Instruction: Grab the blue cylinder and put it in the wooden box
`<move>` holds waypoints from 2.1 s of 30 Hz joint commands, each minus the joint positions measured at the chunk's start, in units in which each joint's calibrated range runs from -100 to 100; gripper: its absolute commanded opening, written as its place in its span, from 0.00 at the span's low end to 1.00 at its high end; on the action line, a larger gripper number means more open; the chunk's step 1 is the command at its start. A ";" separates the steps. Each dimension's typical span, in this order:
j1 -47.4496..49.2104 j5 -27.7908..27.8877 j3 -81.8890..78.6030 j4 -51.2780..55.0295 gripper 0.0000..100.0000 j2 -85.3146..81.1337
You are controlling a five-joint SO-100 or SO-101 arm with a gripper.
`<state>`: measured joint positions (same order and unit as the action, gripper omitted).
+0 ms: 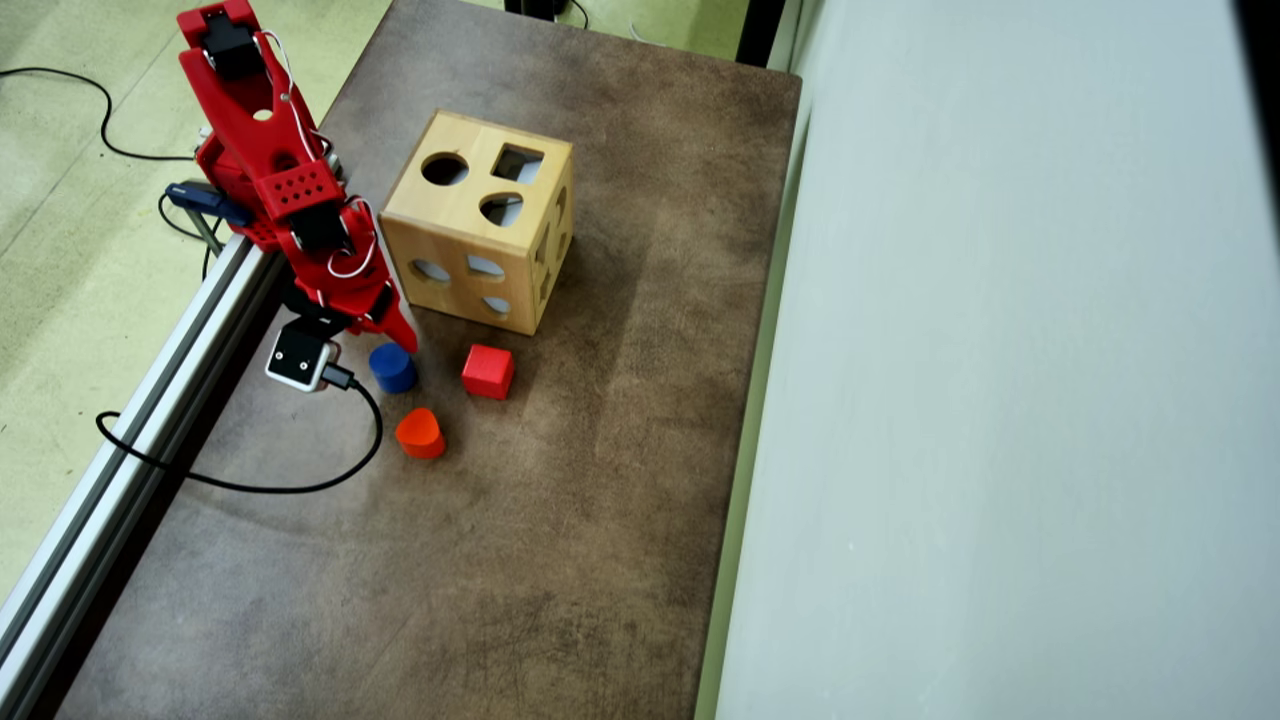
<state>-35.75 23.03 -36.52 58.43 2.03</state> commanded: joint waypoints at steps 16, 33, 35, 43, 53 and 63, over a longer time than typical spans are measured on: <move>-0.35 -0.93 8.97 -0.41 0.29 11.09; -0.35 -0.93 10.23 -0.41 0.15 12.11; -0.35 -0.93 10.32 -0.57 0.08 12.11; -0.35 -0.88 9.33 -5.48 0.02 12.11; -0.35 -0.88 9.15 -3.79 0.02 3.70; -0.21 -0.98 9.51 9.32 0.02 -13.63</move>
<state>-35.75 22.20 -28.49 63.60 -2.97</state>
